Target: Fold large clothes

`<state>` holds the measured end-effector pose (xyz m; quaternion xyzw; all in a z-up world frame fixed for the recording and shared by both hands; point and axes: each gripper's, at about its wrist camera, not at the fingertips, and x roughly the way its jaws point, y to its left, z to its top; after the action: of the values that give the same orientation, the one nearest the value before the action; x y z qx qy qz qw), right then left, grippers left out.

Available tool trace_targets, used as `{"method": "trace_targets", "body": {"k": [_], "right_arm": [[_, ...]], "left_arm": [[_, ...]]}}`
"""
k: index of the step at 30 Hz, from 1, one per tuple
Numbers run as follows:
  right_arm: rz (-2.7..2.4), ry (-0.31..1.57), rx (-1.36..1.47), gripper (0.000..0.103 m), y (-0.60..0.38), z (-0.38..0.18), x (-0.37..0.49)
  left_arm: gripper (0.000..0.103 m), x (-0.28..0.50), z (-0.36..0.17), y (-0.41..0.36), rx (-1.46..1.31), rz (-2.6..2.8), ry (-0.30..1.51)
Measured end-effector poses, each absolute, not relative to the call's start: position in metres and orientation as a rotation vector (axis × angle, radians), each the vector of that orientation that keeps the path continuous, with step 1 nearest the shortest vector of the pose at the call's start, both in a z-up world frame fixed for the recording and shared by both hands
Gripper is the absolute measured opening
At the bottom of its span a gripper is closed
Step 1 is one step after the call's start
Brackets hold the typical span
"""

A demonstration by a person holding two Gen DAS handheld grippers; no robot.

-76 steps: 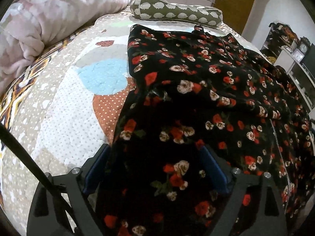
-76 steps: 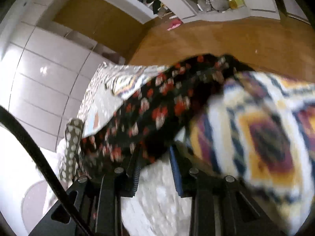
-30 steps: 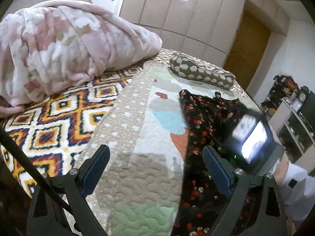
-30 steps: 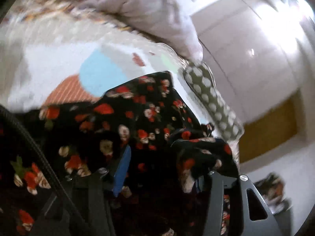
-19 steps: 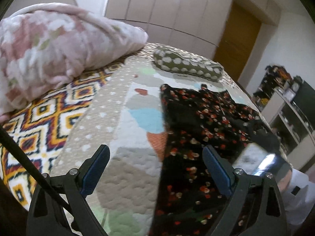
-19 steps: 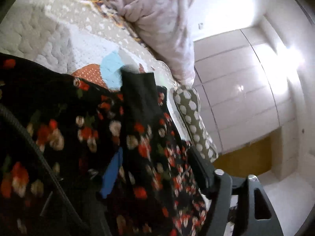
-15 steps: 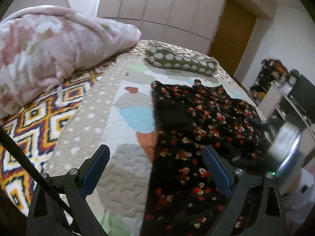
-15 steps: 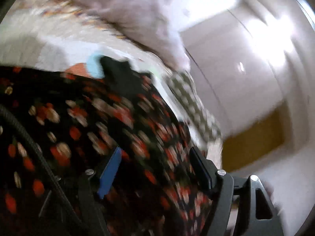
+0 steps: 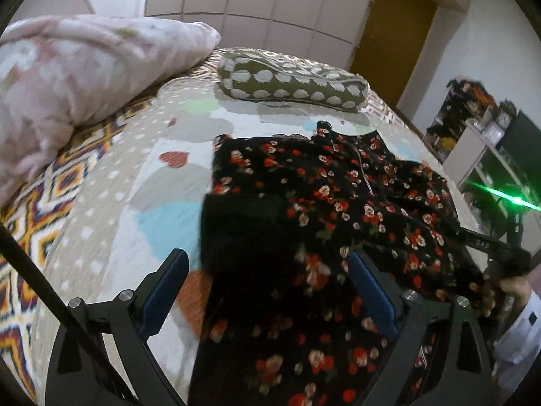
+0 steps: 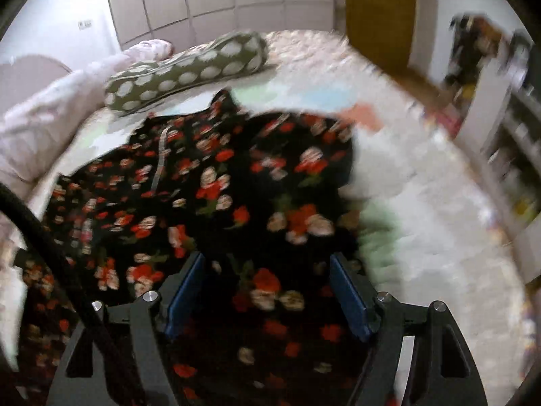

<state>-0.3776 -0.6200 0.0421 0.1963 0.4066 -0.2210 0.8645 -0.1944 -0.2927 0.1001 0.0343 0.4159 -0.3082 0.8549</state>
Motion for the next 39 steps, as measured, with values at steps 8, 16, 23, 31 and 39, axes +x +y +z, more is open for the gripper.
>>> {"method": "trace_targets", "body": {"k": [8, 16, 23, 31, 39], "right_arm": [[-0.613, 0.885, 0.356, 0.0, -0.647, 0.038, -0.382], [-0.724, 0.88, 0.517, 0.002, -0.683, 0.02, -0.425], [-0.68, 0.733, 0.625, 0.062, -0.674, 0.05, -0.486], [-0.635, 0.772, 0.683, 0.064, -0.648, 0.034, -0.557], [-0.566, 0.731, 0.839, 0.064, -0.623, 0.01, -0.611]], "left_arm": [[0.094, -0.177, 0.073, -0.326, 0.155, -0.616, 0.904], [0.093, -0.159, 0.026, -0.326, 0.143, -0.577, 1.051], [0.057, -0.19, 0.068, -0.3, 0.116, -0.655, 1.007], [0.057, -0.235, 0.084, -0.262, 0.178, -0.603, 0.953], [0.057, -0.25, 0.069, -0.218, 0.137, -0.557, 1.002]]}}
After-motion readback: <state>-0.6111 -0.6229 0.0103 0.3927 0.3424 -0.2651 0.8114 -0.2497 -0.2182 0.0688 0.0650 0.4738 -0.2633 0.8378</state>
